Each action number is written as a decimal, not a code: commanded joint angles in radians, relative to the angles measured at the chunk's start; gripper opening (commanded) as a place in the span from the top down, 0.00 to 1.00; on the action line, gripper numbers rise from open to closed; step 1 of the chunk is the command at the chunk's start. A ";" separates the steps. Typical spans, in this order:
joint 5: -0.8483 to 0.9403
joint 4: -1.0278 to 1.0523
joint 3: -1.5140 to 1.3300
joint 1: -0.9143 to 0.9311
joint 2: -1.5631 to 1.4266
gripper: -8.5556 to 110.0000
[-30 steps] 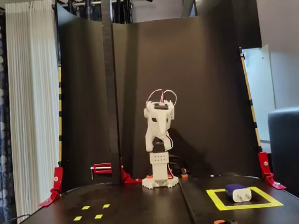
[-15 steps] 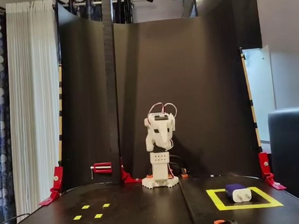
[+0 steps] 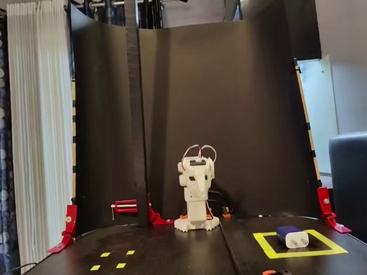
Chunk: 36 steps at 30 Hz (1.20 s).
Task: Grasp a block and put it in the designated area.
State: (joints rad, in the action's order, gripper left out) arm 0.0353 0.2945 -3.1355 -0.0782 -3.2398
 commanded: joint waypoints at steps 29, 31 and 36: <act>0.020 0.465 -0.008 0.055 -0.071 0.93; 0.015 0.466 -0.008 0.058 -0.071 0.93; -0.005 0.466 -0.008 0.060 -0.071 0.93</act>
State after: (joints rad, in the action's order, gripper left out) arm 0.0414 0.7609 -3.1355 -0.0230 -3.3042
